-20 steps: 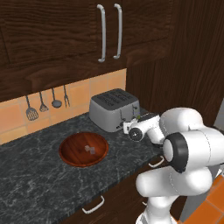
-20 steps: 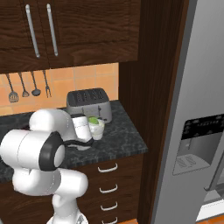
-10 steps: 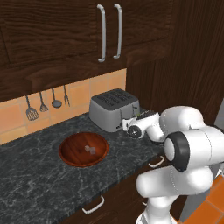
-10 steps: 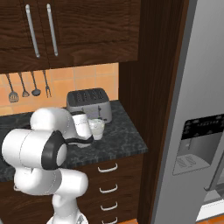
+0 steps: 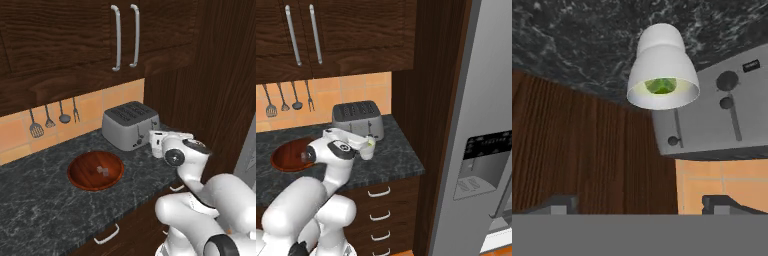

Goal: Grab a lemon wedge from the fridge and one ice cube from the ice bowl, and put them in the glass of lemonade.

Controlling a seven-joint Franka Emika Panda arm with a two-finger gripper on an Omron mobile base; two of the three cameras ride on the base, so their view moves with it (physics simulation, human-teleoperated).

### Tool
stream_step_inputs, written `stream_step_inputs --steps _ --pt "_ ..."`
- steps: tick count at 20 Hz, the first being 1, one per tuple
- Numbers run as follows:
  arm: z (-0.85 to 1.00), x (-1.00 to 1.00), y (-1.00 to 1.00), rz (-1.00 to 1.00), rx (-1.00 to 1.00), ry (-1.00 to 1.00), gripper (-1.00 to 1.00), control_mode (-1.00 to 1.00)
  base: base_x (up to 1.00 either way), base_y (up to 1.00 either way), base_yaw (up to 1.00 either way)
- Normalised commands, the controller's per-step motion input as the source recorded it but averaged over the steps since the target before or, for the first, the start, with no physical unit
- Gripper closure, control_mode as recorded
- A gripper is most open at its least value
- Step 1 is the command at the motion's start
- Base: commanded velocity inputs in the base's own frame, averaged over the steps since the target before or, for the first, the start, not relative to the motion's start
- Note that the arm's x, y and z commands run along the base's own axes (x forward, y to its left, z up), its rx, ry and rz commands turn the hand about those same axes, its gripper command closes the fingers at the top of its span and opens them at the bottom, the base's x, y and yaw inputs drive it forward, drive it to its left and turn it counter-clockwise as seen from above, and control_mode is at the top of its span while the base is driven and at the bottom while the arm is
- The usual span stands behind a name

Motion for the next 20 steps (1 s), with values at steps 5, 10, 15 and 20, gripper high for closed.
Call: stream_step_inputs --steps 5,10,15,20 --pt "0.47 -0.25 0.36 0.0 0.23 0.2 -1.0 -1.0 0.0 0.0 0.0" --pt "0.2 -0.33 0.3 -0.14 0.27 0.28 -1.0 -1.0 0.0 0.0 0.0" --pt "-0.2 -0.23 0.42 -0.36 0.29 0.15 -1.0 -1.0 0.0 0.0 0.0" --pt "-0.78 -0.01 0.06 -0.35 0.23 0.0 -1.0 -1.0 0.0 0.0 0.0"
